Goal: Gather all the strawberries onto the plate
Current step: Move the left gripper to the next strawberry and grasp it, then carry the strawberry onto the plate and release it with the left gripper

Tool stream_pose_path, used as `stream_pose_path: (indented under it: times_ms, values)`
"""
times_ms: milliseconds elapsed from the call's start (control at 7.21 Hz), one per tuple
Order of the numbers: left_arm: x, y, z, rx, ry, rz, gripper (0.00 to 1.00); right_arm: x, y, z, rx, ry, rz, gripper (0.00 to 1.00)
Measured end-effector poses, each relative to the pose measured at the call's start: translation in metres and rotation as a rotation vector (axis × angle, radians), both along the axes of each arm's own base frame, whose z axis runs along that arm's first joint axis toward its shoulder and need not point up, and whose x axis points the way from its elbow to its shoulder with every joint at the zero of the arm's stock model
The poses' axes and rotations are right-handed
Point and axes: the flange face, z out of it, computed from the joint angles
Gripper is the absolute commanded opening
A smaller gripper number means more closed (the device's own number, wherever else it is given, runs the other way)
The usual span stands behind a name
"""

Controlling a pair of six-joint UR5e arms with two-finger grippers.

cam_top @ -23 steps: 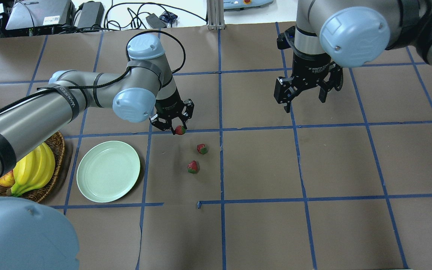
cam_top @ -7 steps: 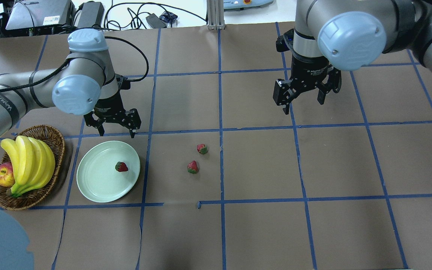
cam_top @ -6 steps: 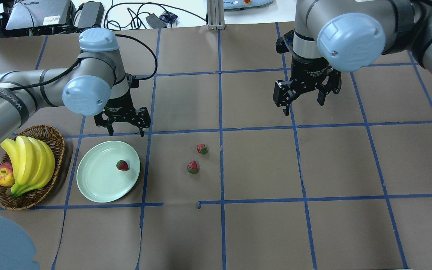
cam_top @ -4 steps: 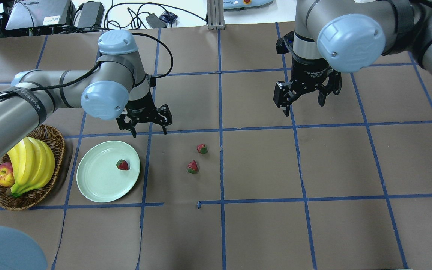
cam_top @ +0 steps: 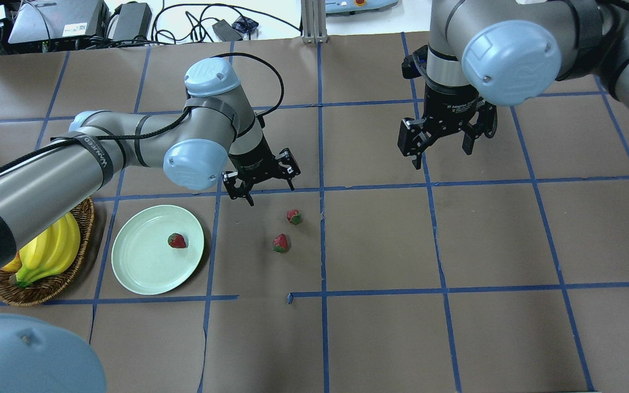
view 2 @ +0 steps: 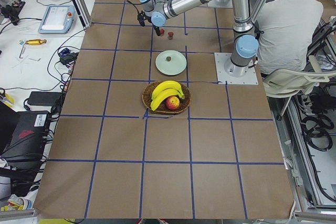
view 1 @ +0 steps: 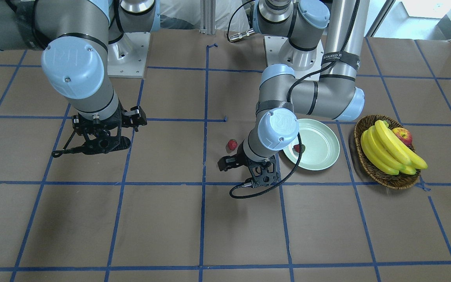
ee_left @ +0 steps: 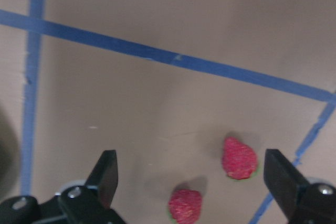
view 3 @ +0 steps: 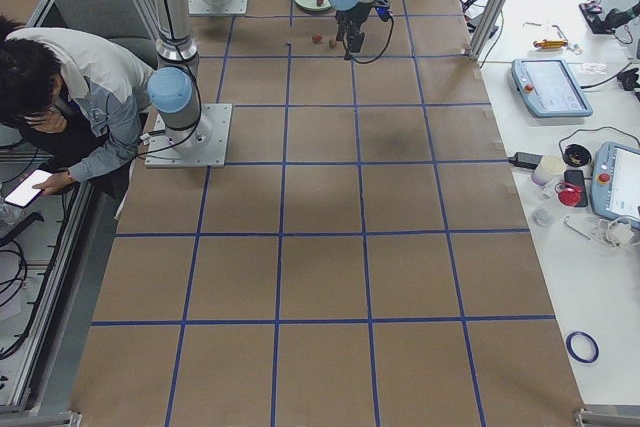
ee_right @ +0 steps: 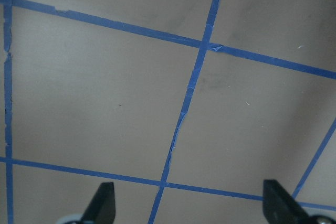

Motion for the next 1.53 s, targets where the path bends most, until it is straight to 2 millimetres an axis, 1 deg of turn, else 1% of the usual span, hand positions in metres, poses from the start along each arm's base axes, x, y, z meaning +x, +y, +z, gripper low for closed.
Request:
stream_pose_path:
  times_ms: [277, 416, 555, 694, 832, 971, 1248, 1387, 1526]
  values:
    - [-0.017, 0.001, -0.015, 0.032, 0.051, 0.083, 0.98, 0.000, 0.000, -0.004, -0.002, -0.002, 0.001, 1.00]
    - [-0.023, 0.003, -0.025, 0.053, 0.054, 0.095, 0.96, 0.000, 0.001, -0.007, -0.003, -0.001, 0.002, 1.00]
    - [-0.027, 0.005, -0.034, 0.071, 0.051, 0.096, 0.88, 0.000, 0.001, -0.010, -0.005, -0.001, 0.004, 1.00]
    - [-0.031, 0.006, -0.042, 0.084, 0.048, 0.092, 0.67, 0.000, 0.001, -0.011, -0.011, -0.002, 0.007, 1.00]
    - [-0.033, 0.007, -0.047, 0.093, 0.046, 0.088, 0.14, 0.000, 0.000, -0.011, -0.014, -0.004, 0.008, 1.00]
    - [-0.034, 0.008, -0.050, 0.097, 0.045, 0.085, 0.00, 0.000, 0.000, -0.011, -0.016, -0.004, 0.009, 1.00]
    - [-0.034, 0.008, -0.051, 0.096, 0.049, 0.067, 0.00, 0.000, 0.000, -0.011, -0.016, -0.005, 0.009, 1.00]
    - [-0.034, 0.007, -0.049, 0.091, 0.048, 0.058, 0.00, 0.000, 0.000, -0.011, -0.016, -0.005, 0.009, 1.00]
    - [-0.032, 0.007, -0.042, 0.076, 0.035, 0.042, 0.00, 0.000, 0.000, -0.011, -0.016, -0.005, 0.009, 1.00]
